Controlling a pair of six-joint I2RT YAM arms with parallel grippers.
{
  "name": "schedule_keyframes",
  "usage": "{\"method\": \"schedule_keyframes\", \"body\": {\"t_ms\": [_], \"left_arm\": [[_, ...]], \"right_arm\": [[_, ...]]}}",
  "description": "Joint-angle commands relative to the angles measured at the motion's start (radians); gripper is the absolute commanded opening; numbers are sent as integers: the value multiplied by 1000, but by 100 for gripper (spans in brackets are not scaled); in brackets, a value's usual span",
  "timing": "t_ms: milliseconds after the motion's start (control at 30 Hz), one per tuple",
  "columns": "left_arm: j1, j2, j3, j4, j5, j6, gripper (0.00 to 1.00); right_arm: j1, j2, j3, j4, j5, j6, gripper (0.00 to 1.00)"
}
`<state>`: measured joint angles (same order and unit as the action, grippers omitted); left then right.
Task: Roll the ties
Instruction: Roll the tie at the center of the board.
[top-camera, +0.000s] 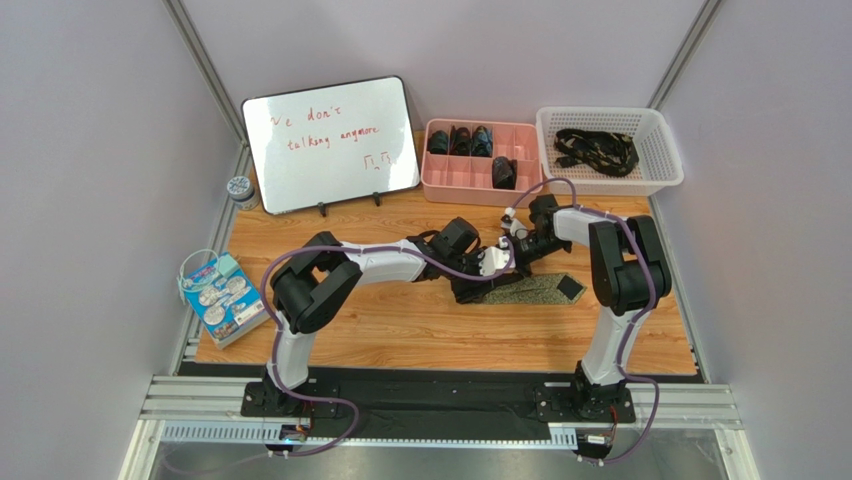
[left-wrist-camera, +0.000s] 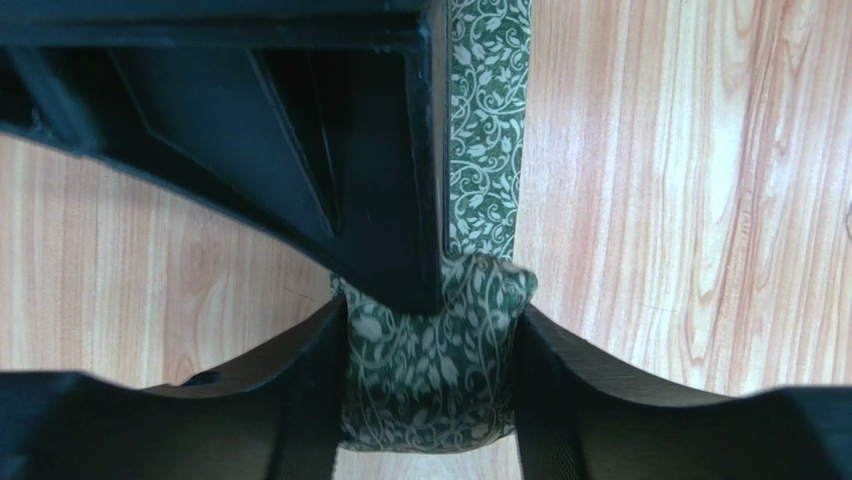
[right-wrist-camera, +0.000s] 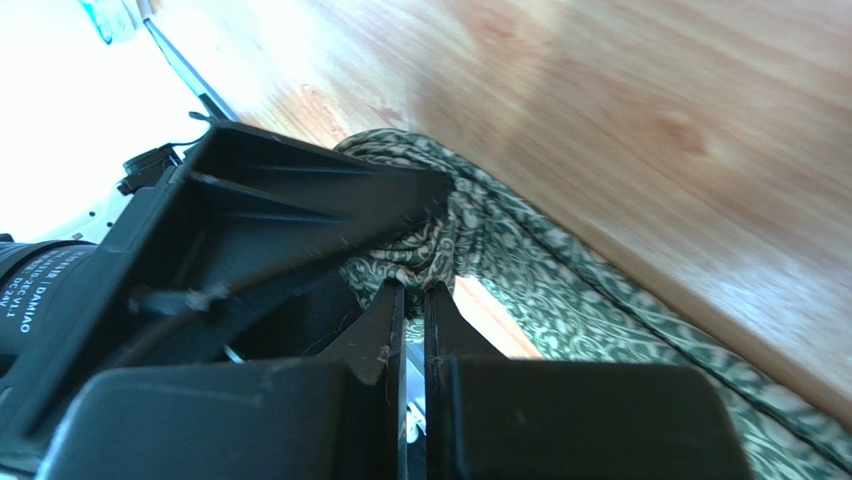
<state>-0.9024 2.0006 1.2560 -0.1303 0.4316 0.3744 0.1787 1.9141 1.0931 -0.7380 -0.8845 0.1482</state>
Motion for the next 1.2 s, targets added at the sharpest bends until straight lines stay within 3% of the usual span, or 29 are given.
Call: {"method": "schedule_keyframes", "body": {"t_ms": [0,67,267,300,333,367,833,1167], "left_arm": [[17,-8,-21,-95,-27,-77,65],[17,-31,-29,-57,-10,-88,75],[26,-120,-96,95,-1,-147,79],[28,-134,-115,110,5,-150,82],[31,-138,-124,122,10,-158,93],[31,-141,-130,151,27,-160,93],[54,-94,-267,529,90,-183,91],[53,-51,-236,621,122,-224,87]], "right_arm": [[-15,45,-36,29,226,-50,0],[-18,54,-33,37,246,-50,0],[-24,57,-25,42,341,-45,0],[-22,57,-27,42,375,-45,0],[-22,57,-25,43,390,-45,0],[-24,56,-24,42,401,-39,0],[24,103,59,-35,527,-15,0],[53,125,88,-43,541,1,0]]}}
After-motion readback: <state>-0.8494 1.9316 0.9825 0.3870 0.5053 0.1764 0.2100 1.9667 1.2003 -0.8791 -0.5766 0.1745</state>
